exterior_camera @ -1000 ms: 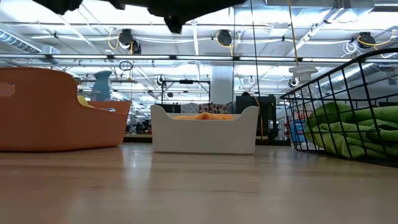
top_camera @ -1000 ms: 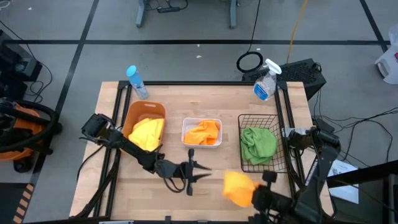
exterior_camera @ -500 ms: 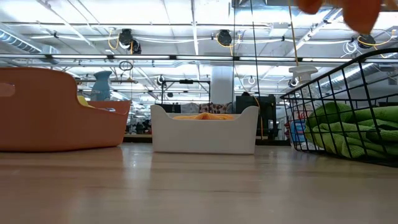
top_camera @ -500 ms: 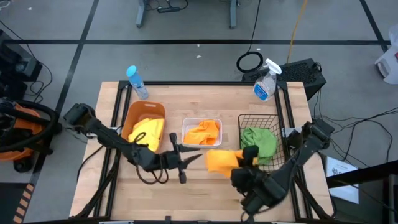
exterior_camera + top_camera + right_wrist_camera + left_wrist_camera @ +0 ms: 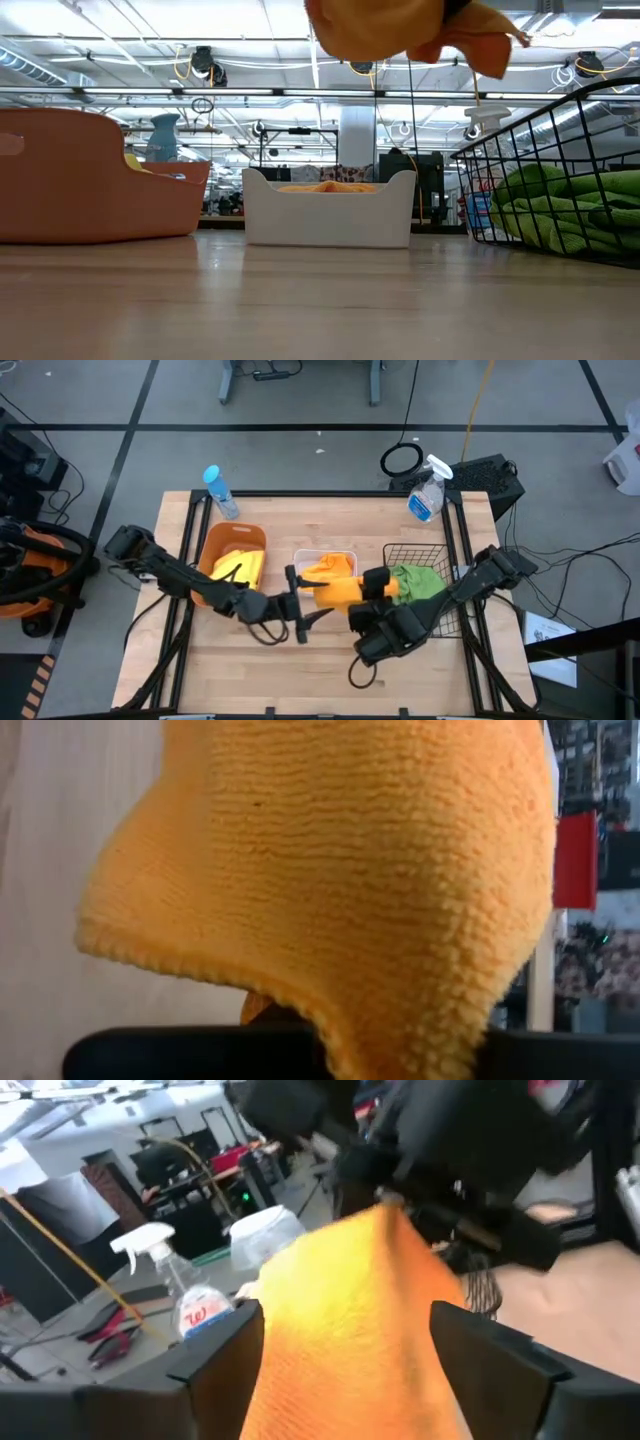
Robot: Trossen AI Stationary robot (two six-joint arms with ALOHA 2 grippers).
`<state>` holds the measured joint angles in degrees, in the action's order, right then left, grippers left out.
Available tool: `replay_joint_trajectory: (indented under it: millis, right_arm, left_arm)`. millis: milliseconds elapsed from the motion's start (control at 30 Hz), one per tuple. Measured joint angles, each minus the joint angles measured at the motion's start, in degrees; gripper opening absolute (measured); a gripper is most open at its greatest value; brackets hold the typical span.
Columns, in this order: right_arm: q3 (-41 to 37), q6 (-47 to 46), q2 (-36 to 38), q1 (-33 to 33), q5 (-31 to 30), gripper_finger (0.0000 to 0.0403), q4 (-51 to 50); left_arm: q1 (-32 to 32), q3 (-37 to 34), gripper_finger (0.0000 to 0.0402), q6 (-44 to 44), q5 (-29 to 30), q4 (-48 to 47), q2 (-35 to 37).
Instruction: Sort microfiber towel by color & place in baskets
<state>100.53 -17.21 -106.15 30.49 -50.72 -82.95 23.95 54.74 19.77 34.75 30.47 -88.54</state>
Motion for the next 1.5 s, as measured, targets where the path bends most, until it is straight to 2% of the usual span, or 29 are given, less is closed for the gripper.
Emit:
replay_joint_trajectory:
  millis: [133, 367, 533, 633, 733, 900, 967, 1300, 1500]
  right_arm:
    - [-0.1, 6.2, 0.5, -1.3, -0.2, 0.0031, 2.8]
    - [-0.1, 11.0, 4.3, -3.2, 0.1, 0.0031, 9.9]
    - [-0.1, 13.8, 4.7, -5.5, 6.1, 0.0031, 14.1]
    - [-0.1, 14.1, 4.5, -7.0, 9.6, 0.0031, 15.8]
    - [-0.1, 14.3, 4.4, -7.9, 10.6, 0.0031, 15.6]
    - [-0.1, 14.6, 4.4, -8.9, 11.9, 0.0037, 15.5]
    - [-0.1, 13.6, 4.4, -9.0, 11.9, 0.0051, 14.5]
    - [0.0, 3.6, 4.4, -9.0, 12.2, 0.0207, 3.5]
    - [0.0, 0.6, 4.4, -8.2, 11.5, 0.0260, -1.2]
  left_arm:
    - [-1.6, 0.0, 0.0301, -0.9, -0.2, -0.1, -1.4]
    - [-4.7, 0.0, 0.0302, -4.4, -1.8, -7.2, -1.4]
    - [-6.0, 0.0, 0.0301, -3.7, -3.1, -6.1, -1.4]
    - [-6.0, 0.0, 0.0285, -0.9, -3.1, -5.6, -1.4]
    - [-6.1, 0.0, 0.0232, 0.5, -3.2, -8.2, -1.4]
    - [-8.3, 0.0, 0.0057, 0.5, -3.3, -11.8, -1.4]
    - [-9.5, 0.0, 0.0020, 0.5, -4.0, -12.4, -1.4]
    - [-15.3, 0.0, 0.0015, -2.8, -6.1, -24.6, -1.4]
    - [-17.2, 0.0, 0.0014, -7.0, -10.2, -30.1, -1.4]
